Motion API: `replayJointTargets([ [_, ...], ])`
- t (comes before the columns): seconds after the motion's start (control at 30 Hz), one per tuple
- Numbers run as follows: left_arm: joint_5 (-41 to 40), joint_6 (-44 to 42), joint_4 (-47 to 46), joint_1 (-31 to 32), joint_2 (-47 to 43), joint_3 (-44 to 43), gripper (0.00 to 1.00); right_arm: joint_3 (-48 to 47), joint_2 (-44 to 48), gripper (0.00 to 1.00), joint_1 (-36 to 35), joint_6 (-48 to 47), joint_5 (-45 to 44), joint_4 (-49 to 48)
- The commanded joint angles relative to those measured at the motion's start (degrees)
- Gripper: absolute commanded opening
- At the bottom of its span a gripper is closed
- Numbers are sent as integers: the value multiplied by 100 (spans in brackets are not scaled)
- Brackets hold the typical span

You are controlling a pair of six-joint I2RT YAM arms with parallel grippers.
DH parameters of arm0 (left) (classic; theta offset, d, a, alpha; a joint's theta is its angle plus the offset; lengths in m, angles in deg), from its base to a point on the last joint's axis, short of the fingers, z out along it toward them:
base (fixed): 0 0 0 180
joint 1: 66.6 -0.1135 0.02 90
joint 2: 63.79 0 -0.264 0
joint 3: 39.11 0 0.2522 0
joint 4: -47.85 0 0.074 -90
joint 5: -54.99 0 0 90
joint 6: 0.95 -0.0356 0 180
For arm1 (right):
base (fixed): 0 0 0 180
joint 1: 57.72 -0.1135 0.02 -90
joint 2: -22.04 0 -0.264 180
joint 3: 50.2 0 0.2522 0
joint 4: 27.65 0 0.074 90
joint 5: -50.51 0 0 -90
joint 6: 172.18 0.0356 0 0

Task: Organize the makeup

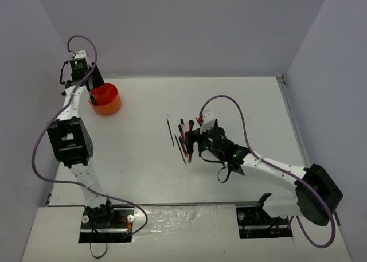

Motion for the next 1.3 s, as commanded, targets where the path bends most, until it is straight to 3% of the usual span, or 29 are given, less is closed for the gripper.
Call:
replayJointTargets([
  [0.0, -27, 389, -590, -24, -1533, 280, 46, -532, 212, 90, 136, 39, -342, 166],
  [0.07, 16, 558, -424, -14, -1978, 500, 50, -860, 43, 87, 265, -19, -350, 435],
  [0.27, 354, 1060, 657, 53, -3338, 1232, 68, -1924, -839, 66, 871, -202, -21, 1205],
  [0.37, 566, 990, 1285, 82, -4204, 1606, 82, -2386, -1411, 48, 1033, -259, 74, 1327],
  [0.47, 775, 917, 1425, 99, -5038, 2393, 90, -2747, -1950, 32, 1074, -251, 321, 1360],
  [0.63, 908, 828, 1382, 310, -6186, 3866, 91, -3318, -2905, 28, 1036, -75, 479, 1395],
  [0.8, 763, 532, 1354, 743, -6626, 4714, 91, -3686, -3521, 26, 902, 186, 207, 1403],
  [1.27, 574, 337, 1610, 925, -6611, 4949, 91, -3904, -4235, 20, 801, 692, -504, 1368],
])
